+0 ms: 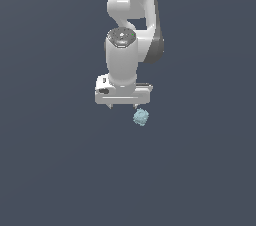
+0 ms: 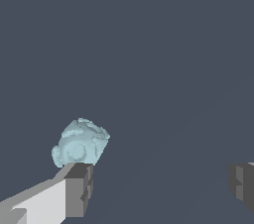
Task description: Pick up the object and move it to a goal position.
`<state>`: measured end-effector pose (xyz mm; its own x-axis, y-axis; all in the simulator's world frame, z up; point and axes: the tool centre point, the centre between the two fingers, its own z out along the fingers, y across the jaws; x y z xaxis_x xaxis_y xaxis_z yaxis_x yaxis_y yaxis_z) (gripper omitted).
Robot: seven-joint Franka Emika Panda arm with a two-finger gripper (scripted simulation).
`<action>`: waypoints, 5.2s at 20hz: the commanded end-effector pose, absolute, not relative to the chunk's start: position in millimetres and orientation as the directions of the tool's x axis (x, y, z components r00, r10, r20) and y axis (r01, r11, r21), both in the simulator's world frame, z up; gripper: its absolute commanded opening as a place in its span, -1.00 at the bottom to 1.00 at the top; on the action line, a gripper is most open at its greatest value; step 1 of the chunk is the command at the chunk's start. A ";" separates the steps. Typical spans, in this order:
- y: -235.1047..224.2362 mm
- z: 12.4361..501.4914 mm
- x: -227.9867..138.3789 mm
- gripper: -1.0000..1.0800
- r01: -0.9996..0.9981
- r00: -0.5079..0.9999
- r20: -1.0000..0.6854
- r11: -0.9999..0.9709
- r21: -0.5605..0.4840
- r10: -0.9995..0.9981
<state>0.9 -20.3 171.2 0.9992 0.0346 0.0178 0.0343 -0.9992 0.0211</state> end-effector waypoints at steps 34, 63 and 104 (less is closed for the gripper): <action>33.8 129.7 -9.4 0.92 -0.199 0.980 0.011 -0.980 -0.011 -0.199; 65.8 81.4 -29.7 0.92 -0.479 0.878 0.000 -0.878 0.000 -0.479; -5.1 111.5 5.9 -1.00 -0.482 0.876 0.001 -0.876 -0.001 -0.482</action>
<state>0.7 5.9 100.4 0.8765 -0.4814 0.0004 -0.4814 -0.8765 -0.0008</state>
